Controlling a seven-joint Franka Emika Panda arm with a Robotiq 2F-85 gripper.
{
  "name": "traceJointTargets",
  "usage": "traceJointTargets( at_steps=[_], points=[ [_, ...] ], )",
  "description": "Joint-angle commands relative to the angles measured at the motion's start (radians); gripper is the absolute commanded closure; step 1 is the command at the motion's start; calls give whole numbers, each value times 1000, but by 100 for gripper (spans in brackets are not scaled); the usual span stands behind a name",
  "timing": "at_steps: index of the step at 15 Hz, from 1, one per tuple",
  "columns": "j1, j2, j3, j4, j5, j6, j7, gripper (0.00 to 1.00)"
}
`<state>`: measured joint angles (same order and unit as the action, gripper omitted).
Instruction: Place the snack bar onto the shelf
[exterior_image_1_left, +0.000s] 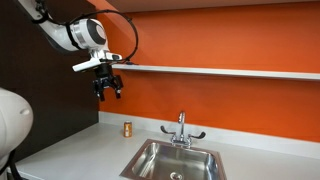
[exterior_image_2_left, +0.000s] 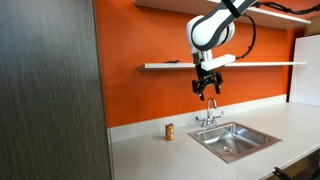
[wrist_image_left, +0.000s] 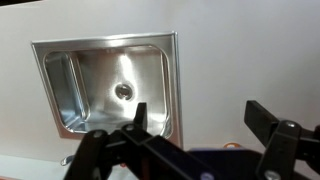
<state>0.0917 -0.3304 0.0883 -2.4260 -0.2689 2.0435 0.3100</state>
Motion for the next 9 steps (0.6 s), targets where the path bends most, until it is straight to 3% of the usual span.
traceJointTargets(
  at_steps=[1,9],
  points=[
    [-33,-42,27,-32,-2,-31,41,0],
    [-31,-13,23,-19,7,-10,18,0]
  ],
)
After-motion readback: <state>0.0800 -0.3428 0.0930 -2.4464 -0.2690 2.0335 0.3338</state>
